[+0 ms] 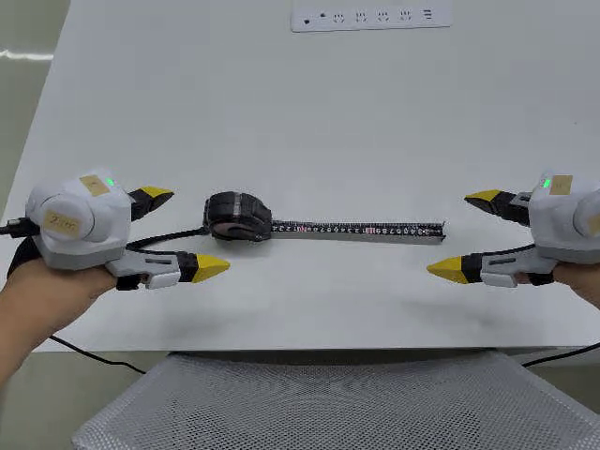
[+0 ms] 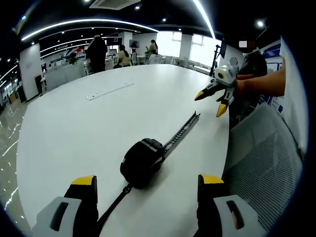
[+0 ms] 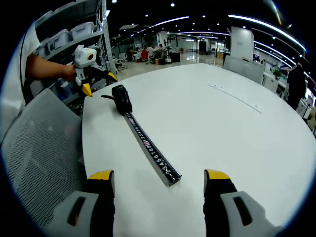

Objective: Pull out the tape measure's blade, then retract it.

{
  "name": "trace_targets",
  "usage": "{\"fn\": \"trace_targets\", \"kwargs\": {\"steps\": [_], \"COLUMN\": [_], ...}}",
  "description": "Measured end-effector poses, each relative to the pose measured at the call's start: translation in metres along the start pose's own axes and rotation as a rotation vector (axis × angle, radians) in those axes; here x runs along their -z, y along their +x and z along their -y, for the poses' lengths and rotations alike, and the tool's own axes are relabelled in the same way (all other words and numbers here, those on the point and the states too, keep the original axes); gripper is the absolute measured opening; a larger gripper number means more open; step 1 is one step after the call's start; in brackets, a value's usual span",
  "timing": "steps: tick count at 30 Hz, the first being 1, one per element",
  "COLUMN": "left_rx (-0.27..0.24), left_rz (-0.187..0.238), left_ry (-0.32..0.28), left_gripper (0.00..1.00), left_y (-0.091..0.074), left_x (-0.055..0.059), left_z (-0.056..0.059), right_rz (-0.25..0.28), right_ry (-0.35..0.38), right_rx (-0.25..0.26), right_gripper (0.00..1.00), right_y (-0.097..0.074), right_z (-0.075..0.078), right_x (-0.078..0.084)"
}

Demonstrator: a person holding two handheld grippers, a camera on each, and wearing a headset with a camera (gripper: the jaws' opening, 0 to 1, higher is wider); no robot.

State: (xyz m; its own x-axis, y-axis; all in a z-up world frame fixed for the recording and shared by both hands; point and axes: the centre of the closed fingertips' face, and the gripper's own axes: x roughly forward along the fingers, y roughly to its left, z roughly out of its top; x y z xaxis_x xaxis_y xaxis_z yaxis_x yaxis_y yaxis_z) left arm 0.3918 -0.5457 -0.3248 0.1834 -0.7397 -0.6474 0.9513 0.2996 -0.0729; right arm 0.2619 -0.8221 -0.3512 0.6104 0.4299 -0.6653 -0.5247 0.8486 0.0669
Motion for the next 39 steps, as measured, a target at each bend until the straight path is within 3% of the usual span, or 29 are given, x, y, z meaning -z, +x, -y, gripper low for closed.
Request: {"fn": "trace_targets", "kwargs": {"steps": [1, 6, 19, 29, 39], "left_rx": [-0.01, -0.023, -0.07, -0.099, -0.145], "left_rz": [0.017, 0.016, 0.064, 0.074, 0.095], "left_ry": [-0.014, -0.035, -0.156, -0.218, -0.27], "left_gripper": [0.81, 0.83, 0.85, 0.86, 0.86], "left_y": [-0.002, -0.01, -0.031, -0.036, -0.042], "left_x": [-0.001, 0.006, 0.02, 0.029, 0.033], "left_z": [0.0, 0.005, 0.002, 0.009, 0.007], "right_rz": [0.003, -0.008, -0.003, 0.011, 0.016], "right_ry": [0.006, 0.009, 0.067, 0.113, 0.138], "right_rx": [0.0, 0.015, 0.064, 0.079, 0.1], "right_gripper": [0.74, 0.75, 0.77, 0.79, 0.82], "right_y": [-0.001, -0.005, -0.023, -0.032, -0.038], "right_z": [-0.001, -0.004, -0.009, -0.013, -0.011], "right_x": [0.0, 0.004, 0.014, 0.016, 0.019]}}
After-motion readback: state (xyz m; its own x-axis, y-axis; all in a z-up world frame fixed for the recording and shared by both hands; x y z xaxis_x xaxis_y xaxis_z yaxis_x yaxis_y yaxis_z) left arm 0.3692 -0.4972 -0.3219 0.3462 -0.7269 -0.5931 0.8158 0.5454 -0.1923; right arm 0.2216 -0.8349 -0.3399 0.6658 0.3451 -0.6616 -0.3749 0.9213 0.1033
